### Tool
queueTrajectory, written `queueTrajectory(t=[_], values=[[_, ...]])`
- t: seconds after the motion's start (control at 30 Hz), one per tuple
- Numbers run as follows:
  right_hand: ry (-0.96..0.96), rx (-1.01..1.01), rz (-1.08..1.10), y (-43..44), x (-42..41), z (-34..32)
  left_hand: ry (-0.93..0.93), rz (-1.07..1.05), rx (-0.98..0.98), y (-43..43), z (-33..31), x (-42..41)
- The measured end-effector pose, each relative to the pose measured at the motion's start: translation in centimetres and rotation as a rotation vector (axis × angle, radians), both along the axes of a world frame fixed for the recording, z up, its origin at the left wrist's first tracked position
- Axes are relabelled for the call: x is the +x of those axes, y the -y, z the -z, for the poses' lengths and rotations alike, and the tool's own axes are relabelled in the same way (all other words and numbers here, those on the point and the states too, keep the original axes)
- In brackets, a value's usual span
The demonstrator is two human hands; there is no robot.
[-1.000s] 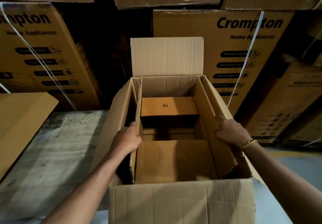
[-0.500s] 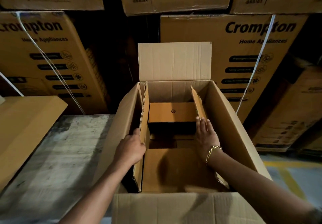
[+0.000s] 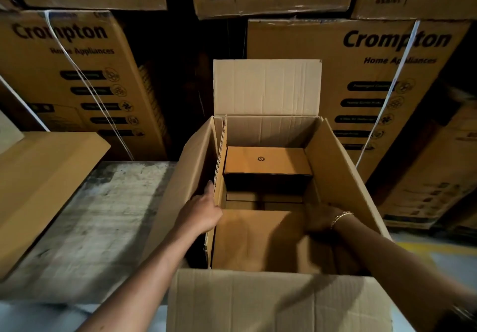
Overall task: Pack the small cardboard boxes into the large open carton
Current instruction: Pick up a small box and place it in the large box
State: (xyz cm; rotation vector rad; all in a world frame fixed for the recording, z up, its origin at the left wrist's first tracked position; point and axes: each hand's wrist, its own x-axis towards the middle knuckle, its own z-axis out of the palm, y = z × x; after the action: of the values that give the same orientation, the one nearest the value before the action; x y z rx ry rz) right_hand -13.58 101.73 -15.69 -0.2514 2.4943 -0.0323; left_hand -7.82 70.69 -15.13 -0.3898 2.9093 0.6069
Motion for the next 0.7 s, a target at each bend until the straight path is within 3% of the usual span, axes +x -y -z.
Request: queueTrajectory(t=[0.1,0.17,0.43,0.57,0.7], values=[[0.017,-0.434,0.197,-1.3,1.1,-2.8,0.013,-0.016,0.064,-0.1,0.0,0.4],[0.097,-0.579,0.314,-2.4,1.7,-4.6,-0.004,-0.060,0.123,-0.1,0.0,0.7],[0.251,-0.352,0.026,-3.7,4.8,-5.7,-0.024,-0.190,0.387,-0.7,0.1,2.5],[0.338,-0.471,-0.077,-4.4,6.3,-4.5,-0.026,-0.233,0.523,-1.4,0.3,2.9],[0.192,-0.518,-0.105,-4.1,7.4,-3.5,-0.018,-0.205,0.497,-2.3,0.7,3.3]])
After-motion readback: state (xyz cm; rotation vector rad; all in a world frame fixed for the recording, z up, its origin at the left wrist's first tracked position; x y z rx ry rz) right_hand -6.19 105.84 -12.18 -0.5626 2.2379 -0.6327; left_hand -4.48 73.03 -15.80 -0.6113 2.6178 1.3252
